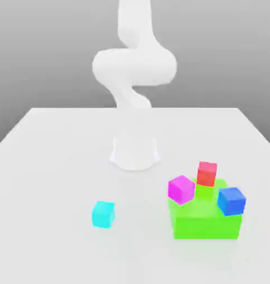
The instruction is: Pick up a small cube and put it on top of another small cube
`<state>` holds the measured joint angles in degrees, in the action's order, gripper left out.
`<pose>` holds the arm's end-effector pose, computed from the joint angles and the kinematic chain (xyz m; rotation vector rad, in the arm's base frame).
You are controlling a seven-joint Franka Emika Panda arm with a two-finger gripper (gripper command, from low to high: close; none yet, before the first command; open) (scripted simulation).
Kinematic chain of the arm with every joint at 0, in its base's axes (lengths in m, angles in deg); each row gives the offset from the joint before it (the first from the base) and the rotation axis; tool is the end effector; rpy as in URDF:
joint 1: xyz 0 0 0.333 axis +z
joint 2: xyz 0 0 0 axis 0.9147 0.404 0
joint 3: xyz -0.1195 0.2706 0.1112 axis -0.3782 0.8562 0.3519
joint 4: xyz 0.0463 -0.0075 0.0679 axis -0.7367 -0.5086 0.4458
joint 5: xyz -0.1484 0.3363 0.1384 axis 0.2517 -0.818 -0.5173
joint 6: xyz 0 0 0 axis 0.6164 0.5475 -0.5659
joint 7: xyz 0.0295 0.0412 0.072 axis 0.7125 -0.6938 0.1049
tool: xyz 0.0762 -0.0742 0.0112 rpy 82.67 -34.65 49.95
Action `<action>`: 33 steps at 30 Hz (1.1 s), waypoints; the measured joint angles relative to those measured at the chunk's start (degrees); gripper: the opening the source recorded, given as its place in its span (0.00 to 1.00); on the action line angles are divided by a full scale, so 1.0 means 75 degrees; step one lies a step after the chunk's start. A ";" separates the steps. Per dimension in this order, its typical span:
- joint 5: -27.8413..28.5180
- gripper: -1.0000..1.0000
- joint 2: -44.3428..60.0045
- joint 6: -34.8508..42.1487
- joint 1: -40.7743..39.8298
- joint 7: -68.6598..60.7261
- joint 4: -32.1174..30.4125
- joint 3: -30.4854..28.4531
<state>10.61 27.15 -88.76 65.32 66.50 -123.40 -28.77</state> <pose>0.3735 -0.0085 0.6611 -2.4867 1.0805 -0.9556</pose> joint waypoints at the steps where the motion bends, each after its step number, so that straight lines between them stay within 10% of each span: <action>1: 0.0037 0.50 0.0237 -0.0205 -0.0058 0.0012 -0.0242 -0.0024; 18: 0.0192 0.50 0.4951 -0.4126 -0.0952 -0.0124 -0.4404 -0.0825; 25: -0.0491 0.50 0.7188 -0.5922 -0.1631 -0.0627 -0.4280 -0.0068; 26: -0.0495 0.00 0.7420 -0.6112 -0.1721 -0.0637 -0.4240 0.0019; 33: -0.0461 0.00 0.7457 -0.6142 -0.1750 -0.0608 -0.4234 0.0043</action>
<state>7.15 83.08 -134.82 52.19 61.95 -155.16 -28.45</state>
